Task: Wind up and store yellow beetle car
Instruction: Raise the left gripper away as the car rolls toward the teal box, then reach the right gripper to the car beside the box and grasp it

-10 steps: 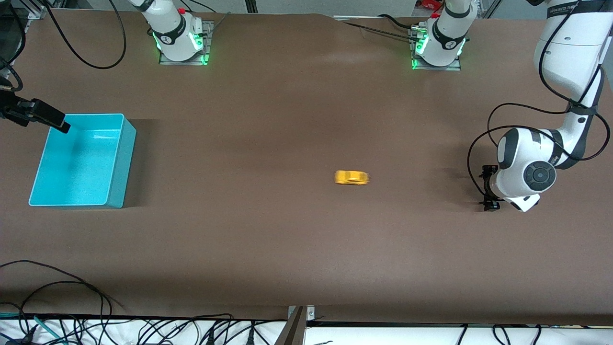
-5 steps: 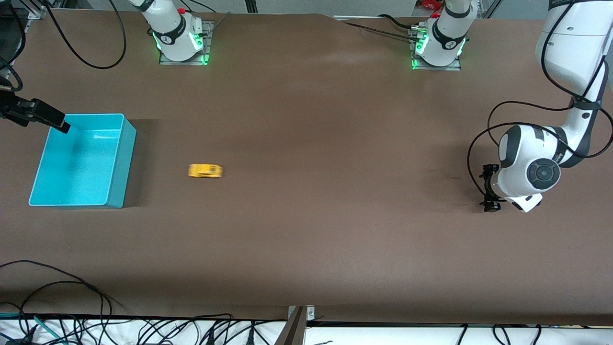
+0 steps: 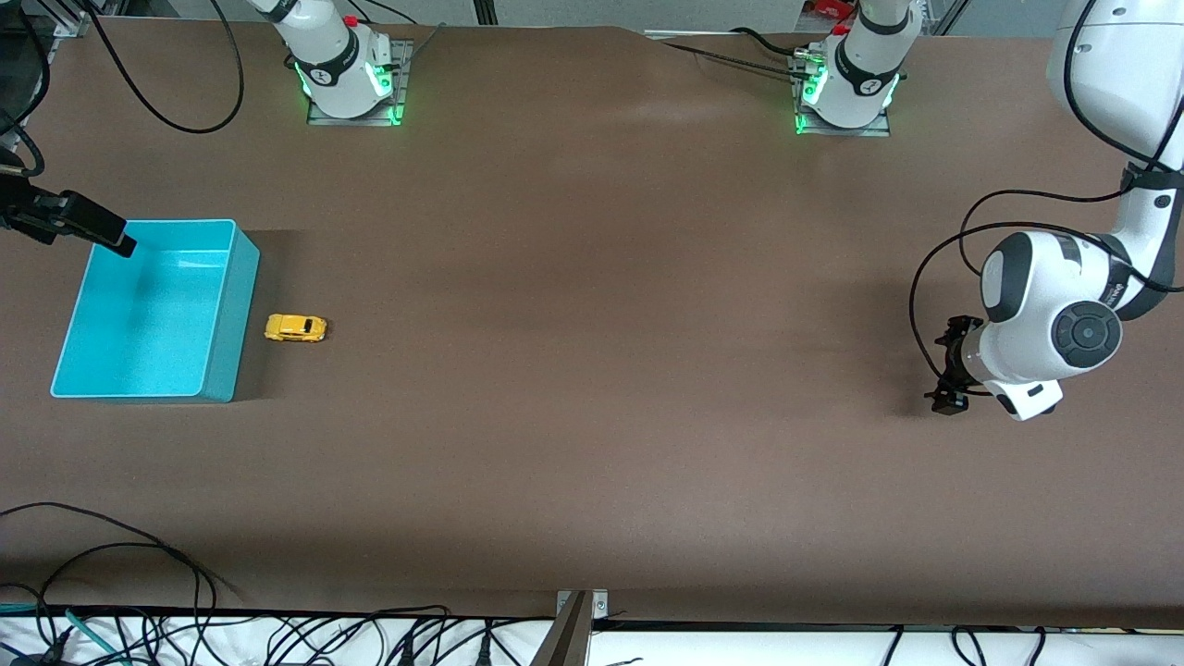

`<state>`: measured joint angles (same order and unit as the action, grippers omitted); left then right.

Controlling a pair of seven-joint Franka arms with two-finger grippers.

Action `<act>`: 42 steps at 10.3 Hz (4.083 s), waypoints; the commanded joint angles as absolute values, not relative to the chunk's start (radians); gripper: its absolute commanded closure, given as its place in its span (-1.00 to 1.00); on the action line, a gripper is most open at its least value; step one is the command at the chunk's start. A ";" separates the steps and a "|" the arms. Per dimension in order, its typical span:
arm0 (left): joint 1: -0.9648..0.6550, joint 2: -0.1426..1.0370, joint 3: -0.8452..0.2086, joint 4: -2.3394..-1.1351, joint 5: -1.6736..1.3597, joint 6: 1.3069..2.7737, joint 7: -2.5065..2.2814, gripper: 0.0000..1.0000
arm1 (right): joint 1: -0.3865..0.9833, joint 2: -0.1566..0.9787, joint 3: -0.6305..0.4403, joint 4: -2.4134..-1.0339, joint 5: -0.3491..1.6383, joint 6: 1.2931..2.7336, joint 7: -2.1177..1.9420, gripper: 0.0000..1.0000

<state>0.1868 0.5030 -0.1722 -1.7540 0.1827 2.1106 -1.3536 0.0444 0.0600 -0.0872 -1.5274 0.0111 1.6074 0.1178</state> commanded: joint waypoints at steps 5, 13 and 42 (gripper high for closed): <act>0.196 0.339 -0.179 -1.646 0.040 1.862 -0.654 -0.99 | 0.044 0.066 -0.084 -1.512 0.026 1.595 0.121 -1.00; 0.186 0.291 -0.212 -1.410 -0.029 1.649 -0.278 -1.00 | 0.044 0.132 -0.084 -1.522 0.020 1.518 0.321 -1.00; 0.183 0.219 -0.213 -1.420 -0.094 1.609 -0.155 -1.00 | 0.055 0.322 -0.072 -2.162 0.037 2.470 1.607 0.91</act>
<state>0.1840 0.2413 -0.2117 -1.4092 -0.0594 1.6257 -0.1707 0.0514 0.3832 -0.0785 -2.1729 0.0243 2.5212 1.5750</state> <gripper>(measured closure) 0.000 0.546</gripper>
